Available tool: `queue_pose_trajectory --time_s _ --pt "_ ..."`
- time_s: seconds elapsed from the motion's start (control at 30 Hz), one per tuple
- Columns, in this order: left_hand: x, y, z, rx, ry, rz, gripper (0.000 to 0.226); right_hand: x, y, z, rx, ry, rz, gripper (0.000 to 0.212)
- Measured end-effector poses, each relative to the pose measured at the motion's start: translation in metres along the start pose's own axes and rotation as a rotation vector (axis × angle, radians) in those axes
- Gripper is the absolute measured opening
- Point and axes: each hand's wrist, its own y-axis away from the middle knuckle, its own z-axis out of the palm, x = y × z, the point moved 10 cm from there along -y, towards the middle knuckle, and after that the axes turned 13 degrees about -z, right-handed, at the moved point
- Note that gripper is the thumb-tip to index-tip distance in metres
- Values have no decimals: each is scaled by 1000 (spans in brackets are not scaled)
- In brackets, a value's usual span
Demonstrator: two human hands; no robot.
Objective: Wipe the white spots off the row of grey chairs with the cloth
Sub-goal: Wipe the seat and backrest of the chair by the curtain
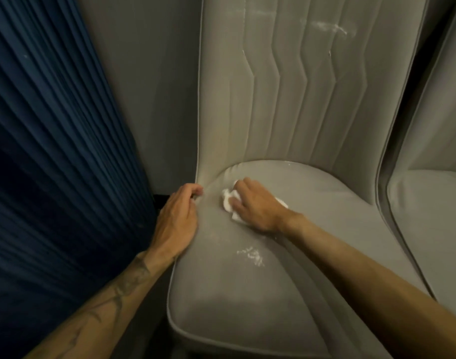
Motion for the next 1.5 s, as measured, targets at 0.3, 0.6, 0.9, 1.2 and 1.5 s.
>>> queue_pose_trajectory --time_s 0.3,0.6,0.9,1.2,1.5 --pt "12 20 16 -20 -66 15 27 -38 47 -2 1 -51 -112 27" --pt "19 27 20 21 -199 80 33 -32 73 -5 54 37 32 29" --pt "16 29 21 3 -211 60 43 69 99 -43 -7 167 370 30" --pt "10 26 26 4 -183 52 28 86 124 -53 -40 87 303 30" --pt "11 28 26 -14 -165 64 31 22 139 -33 29 38 193 31"
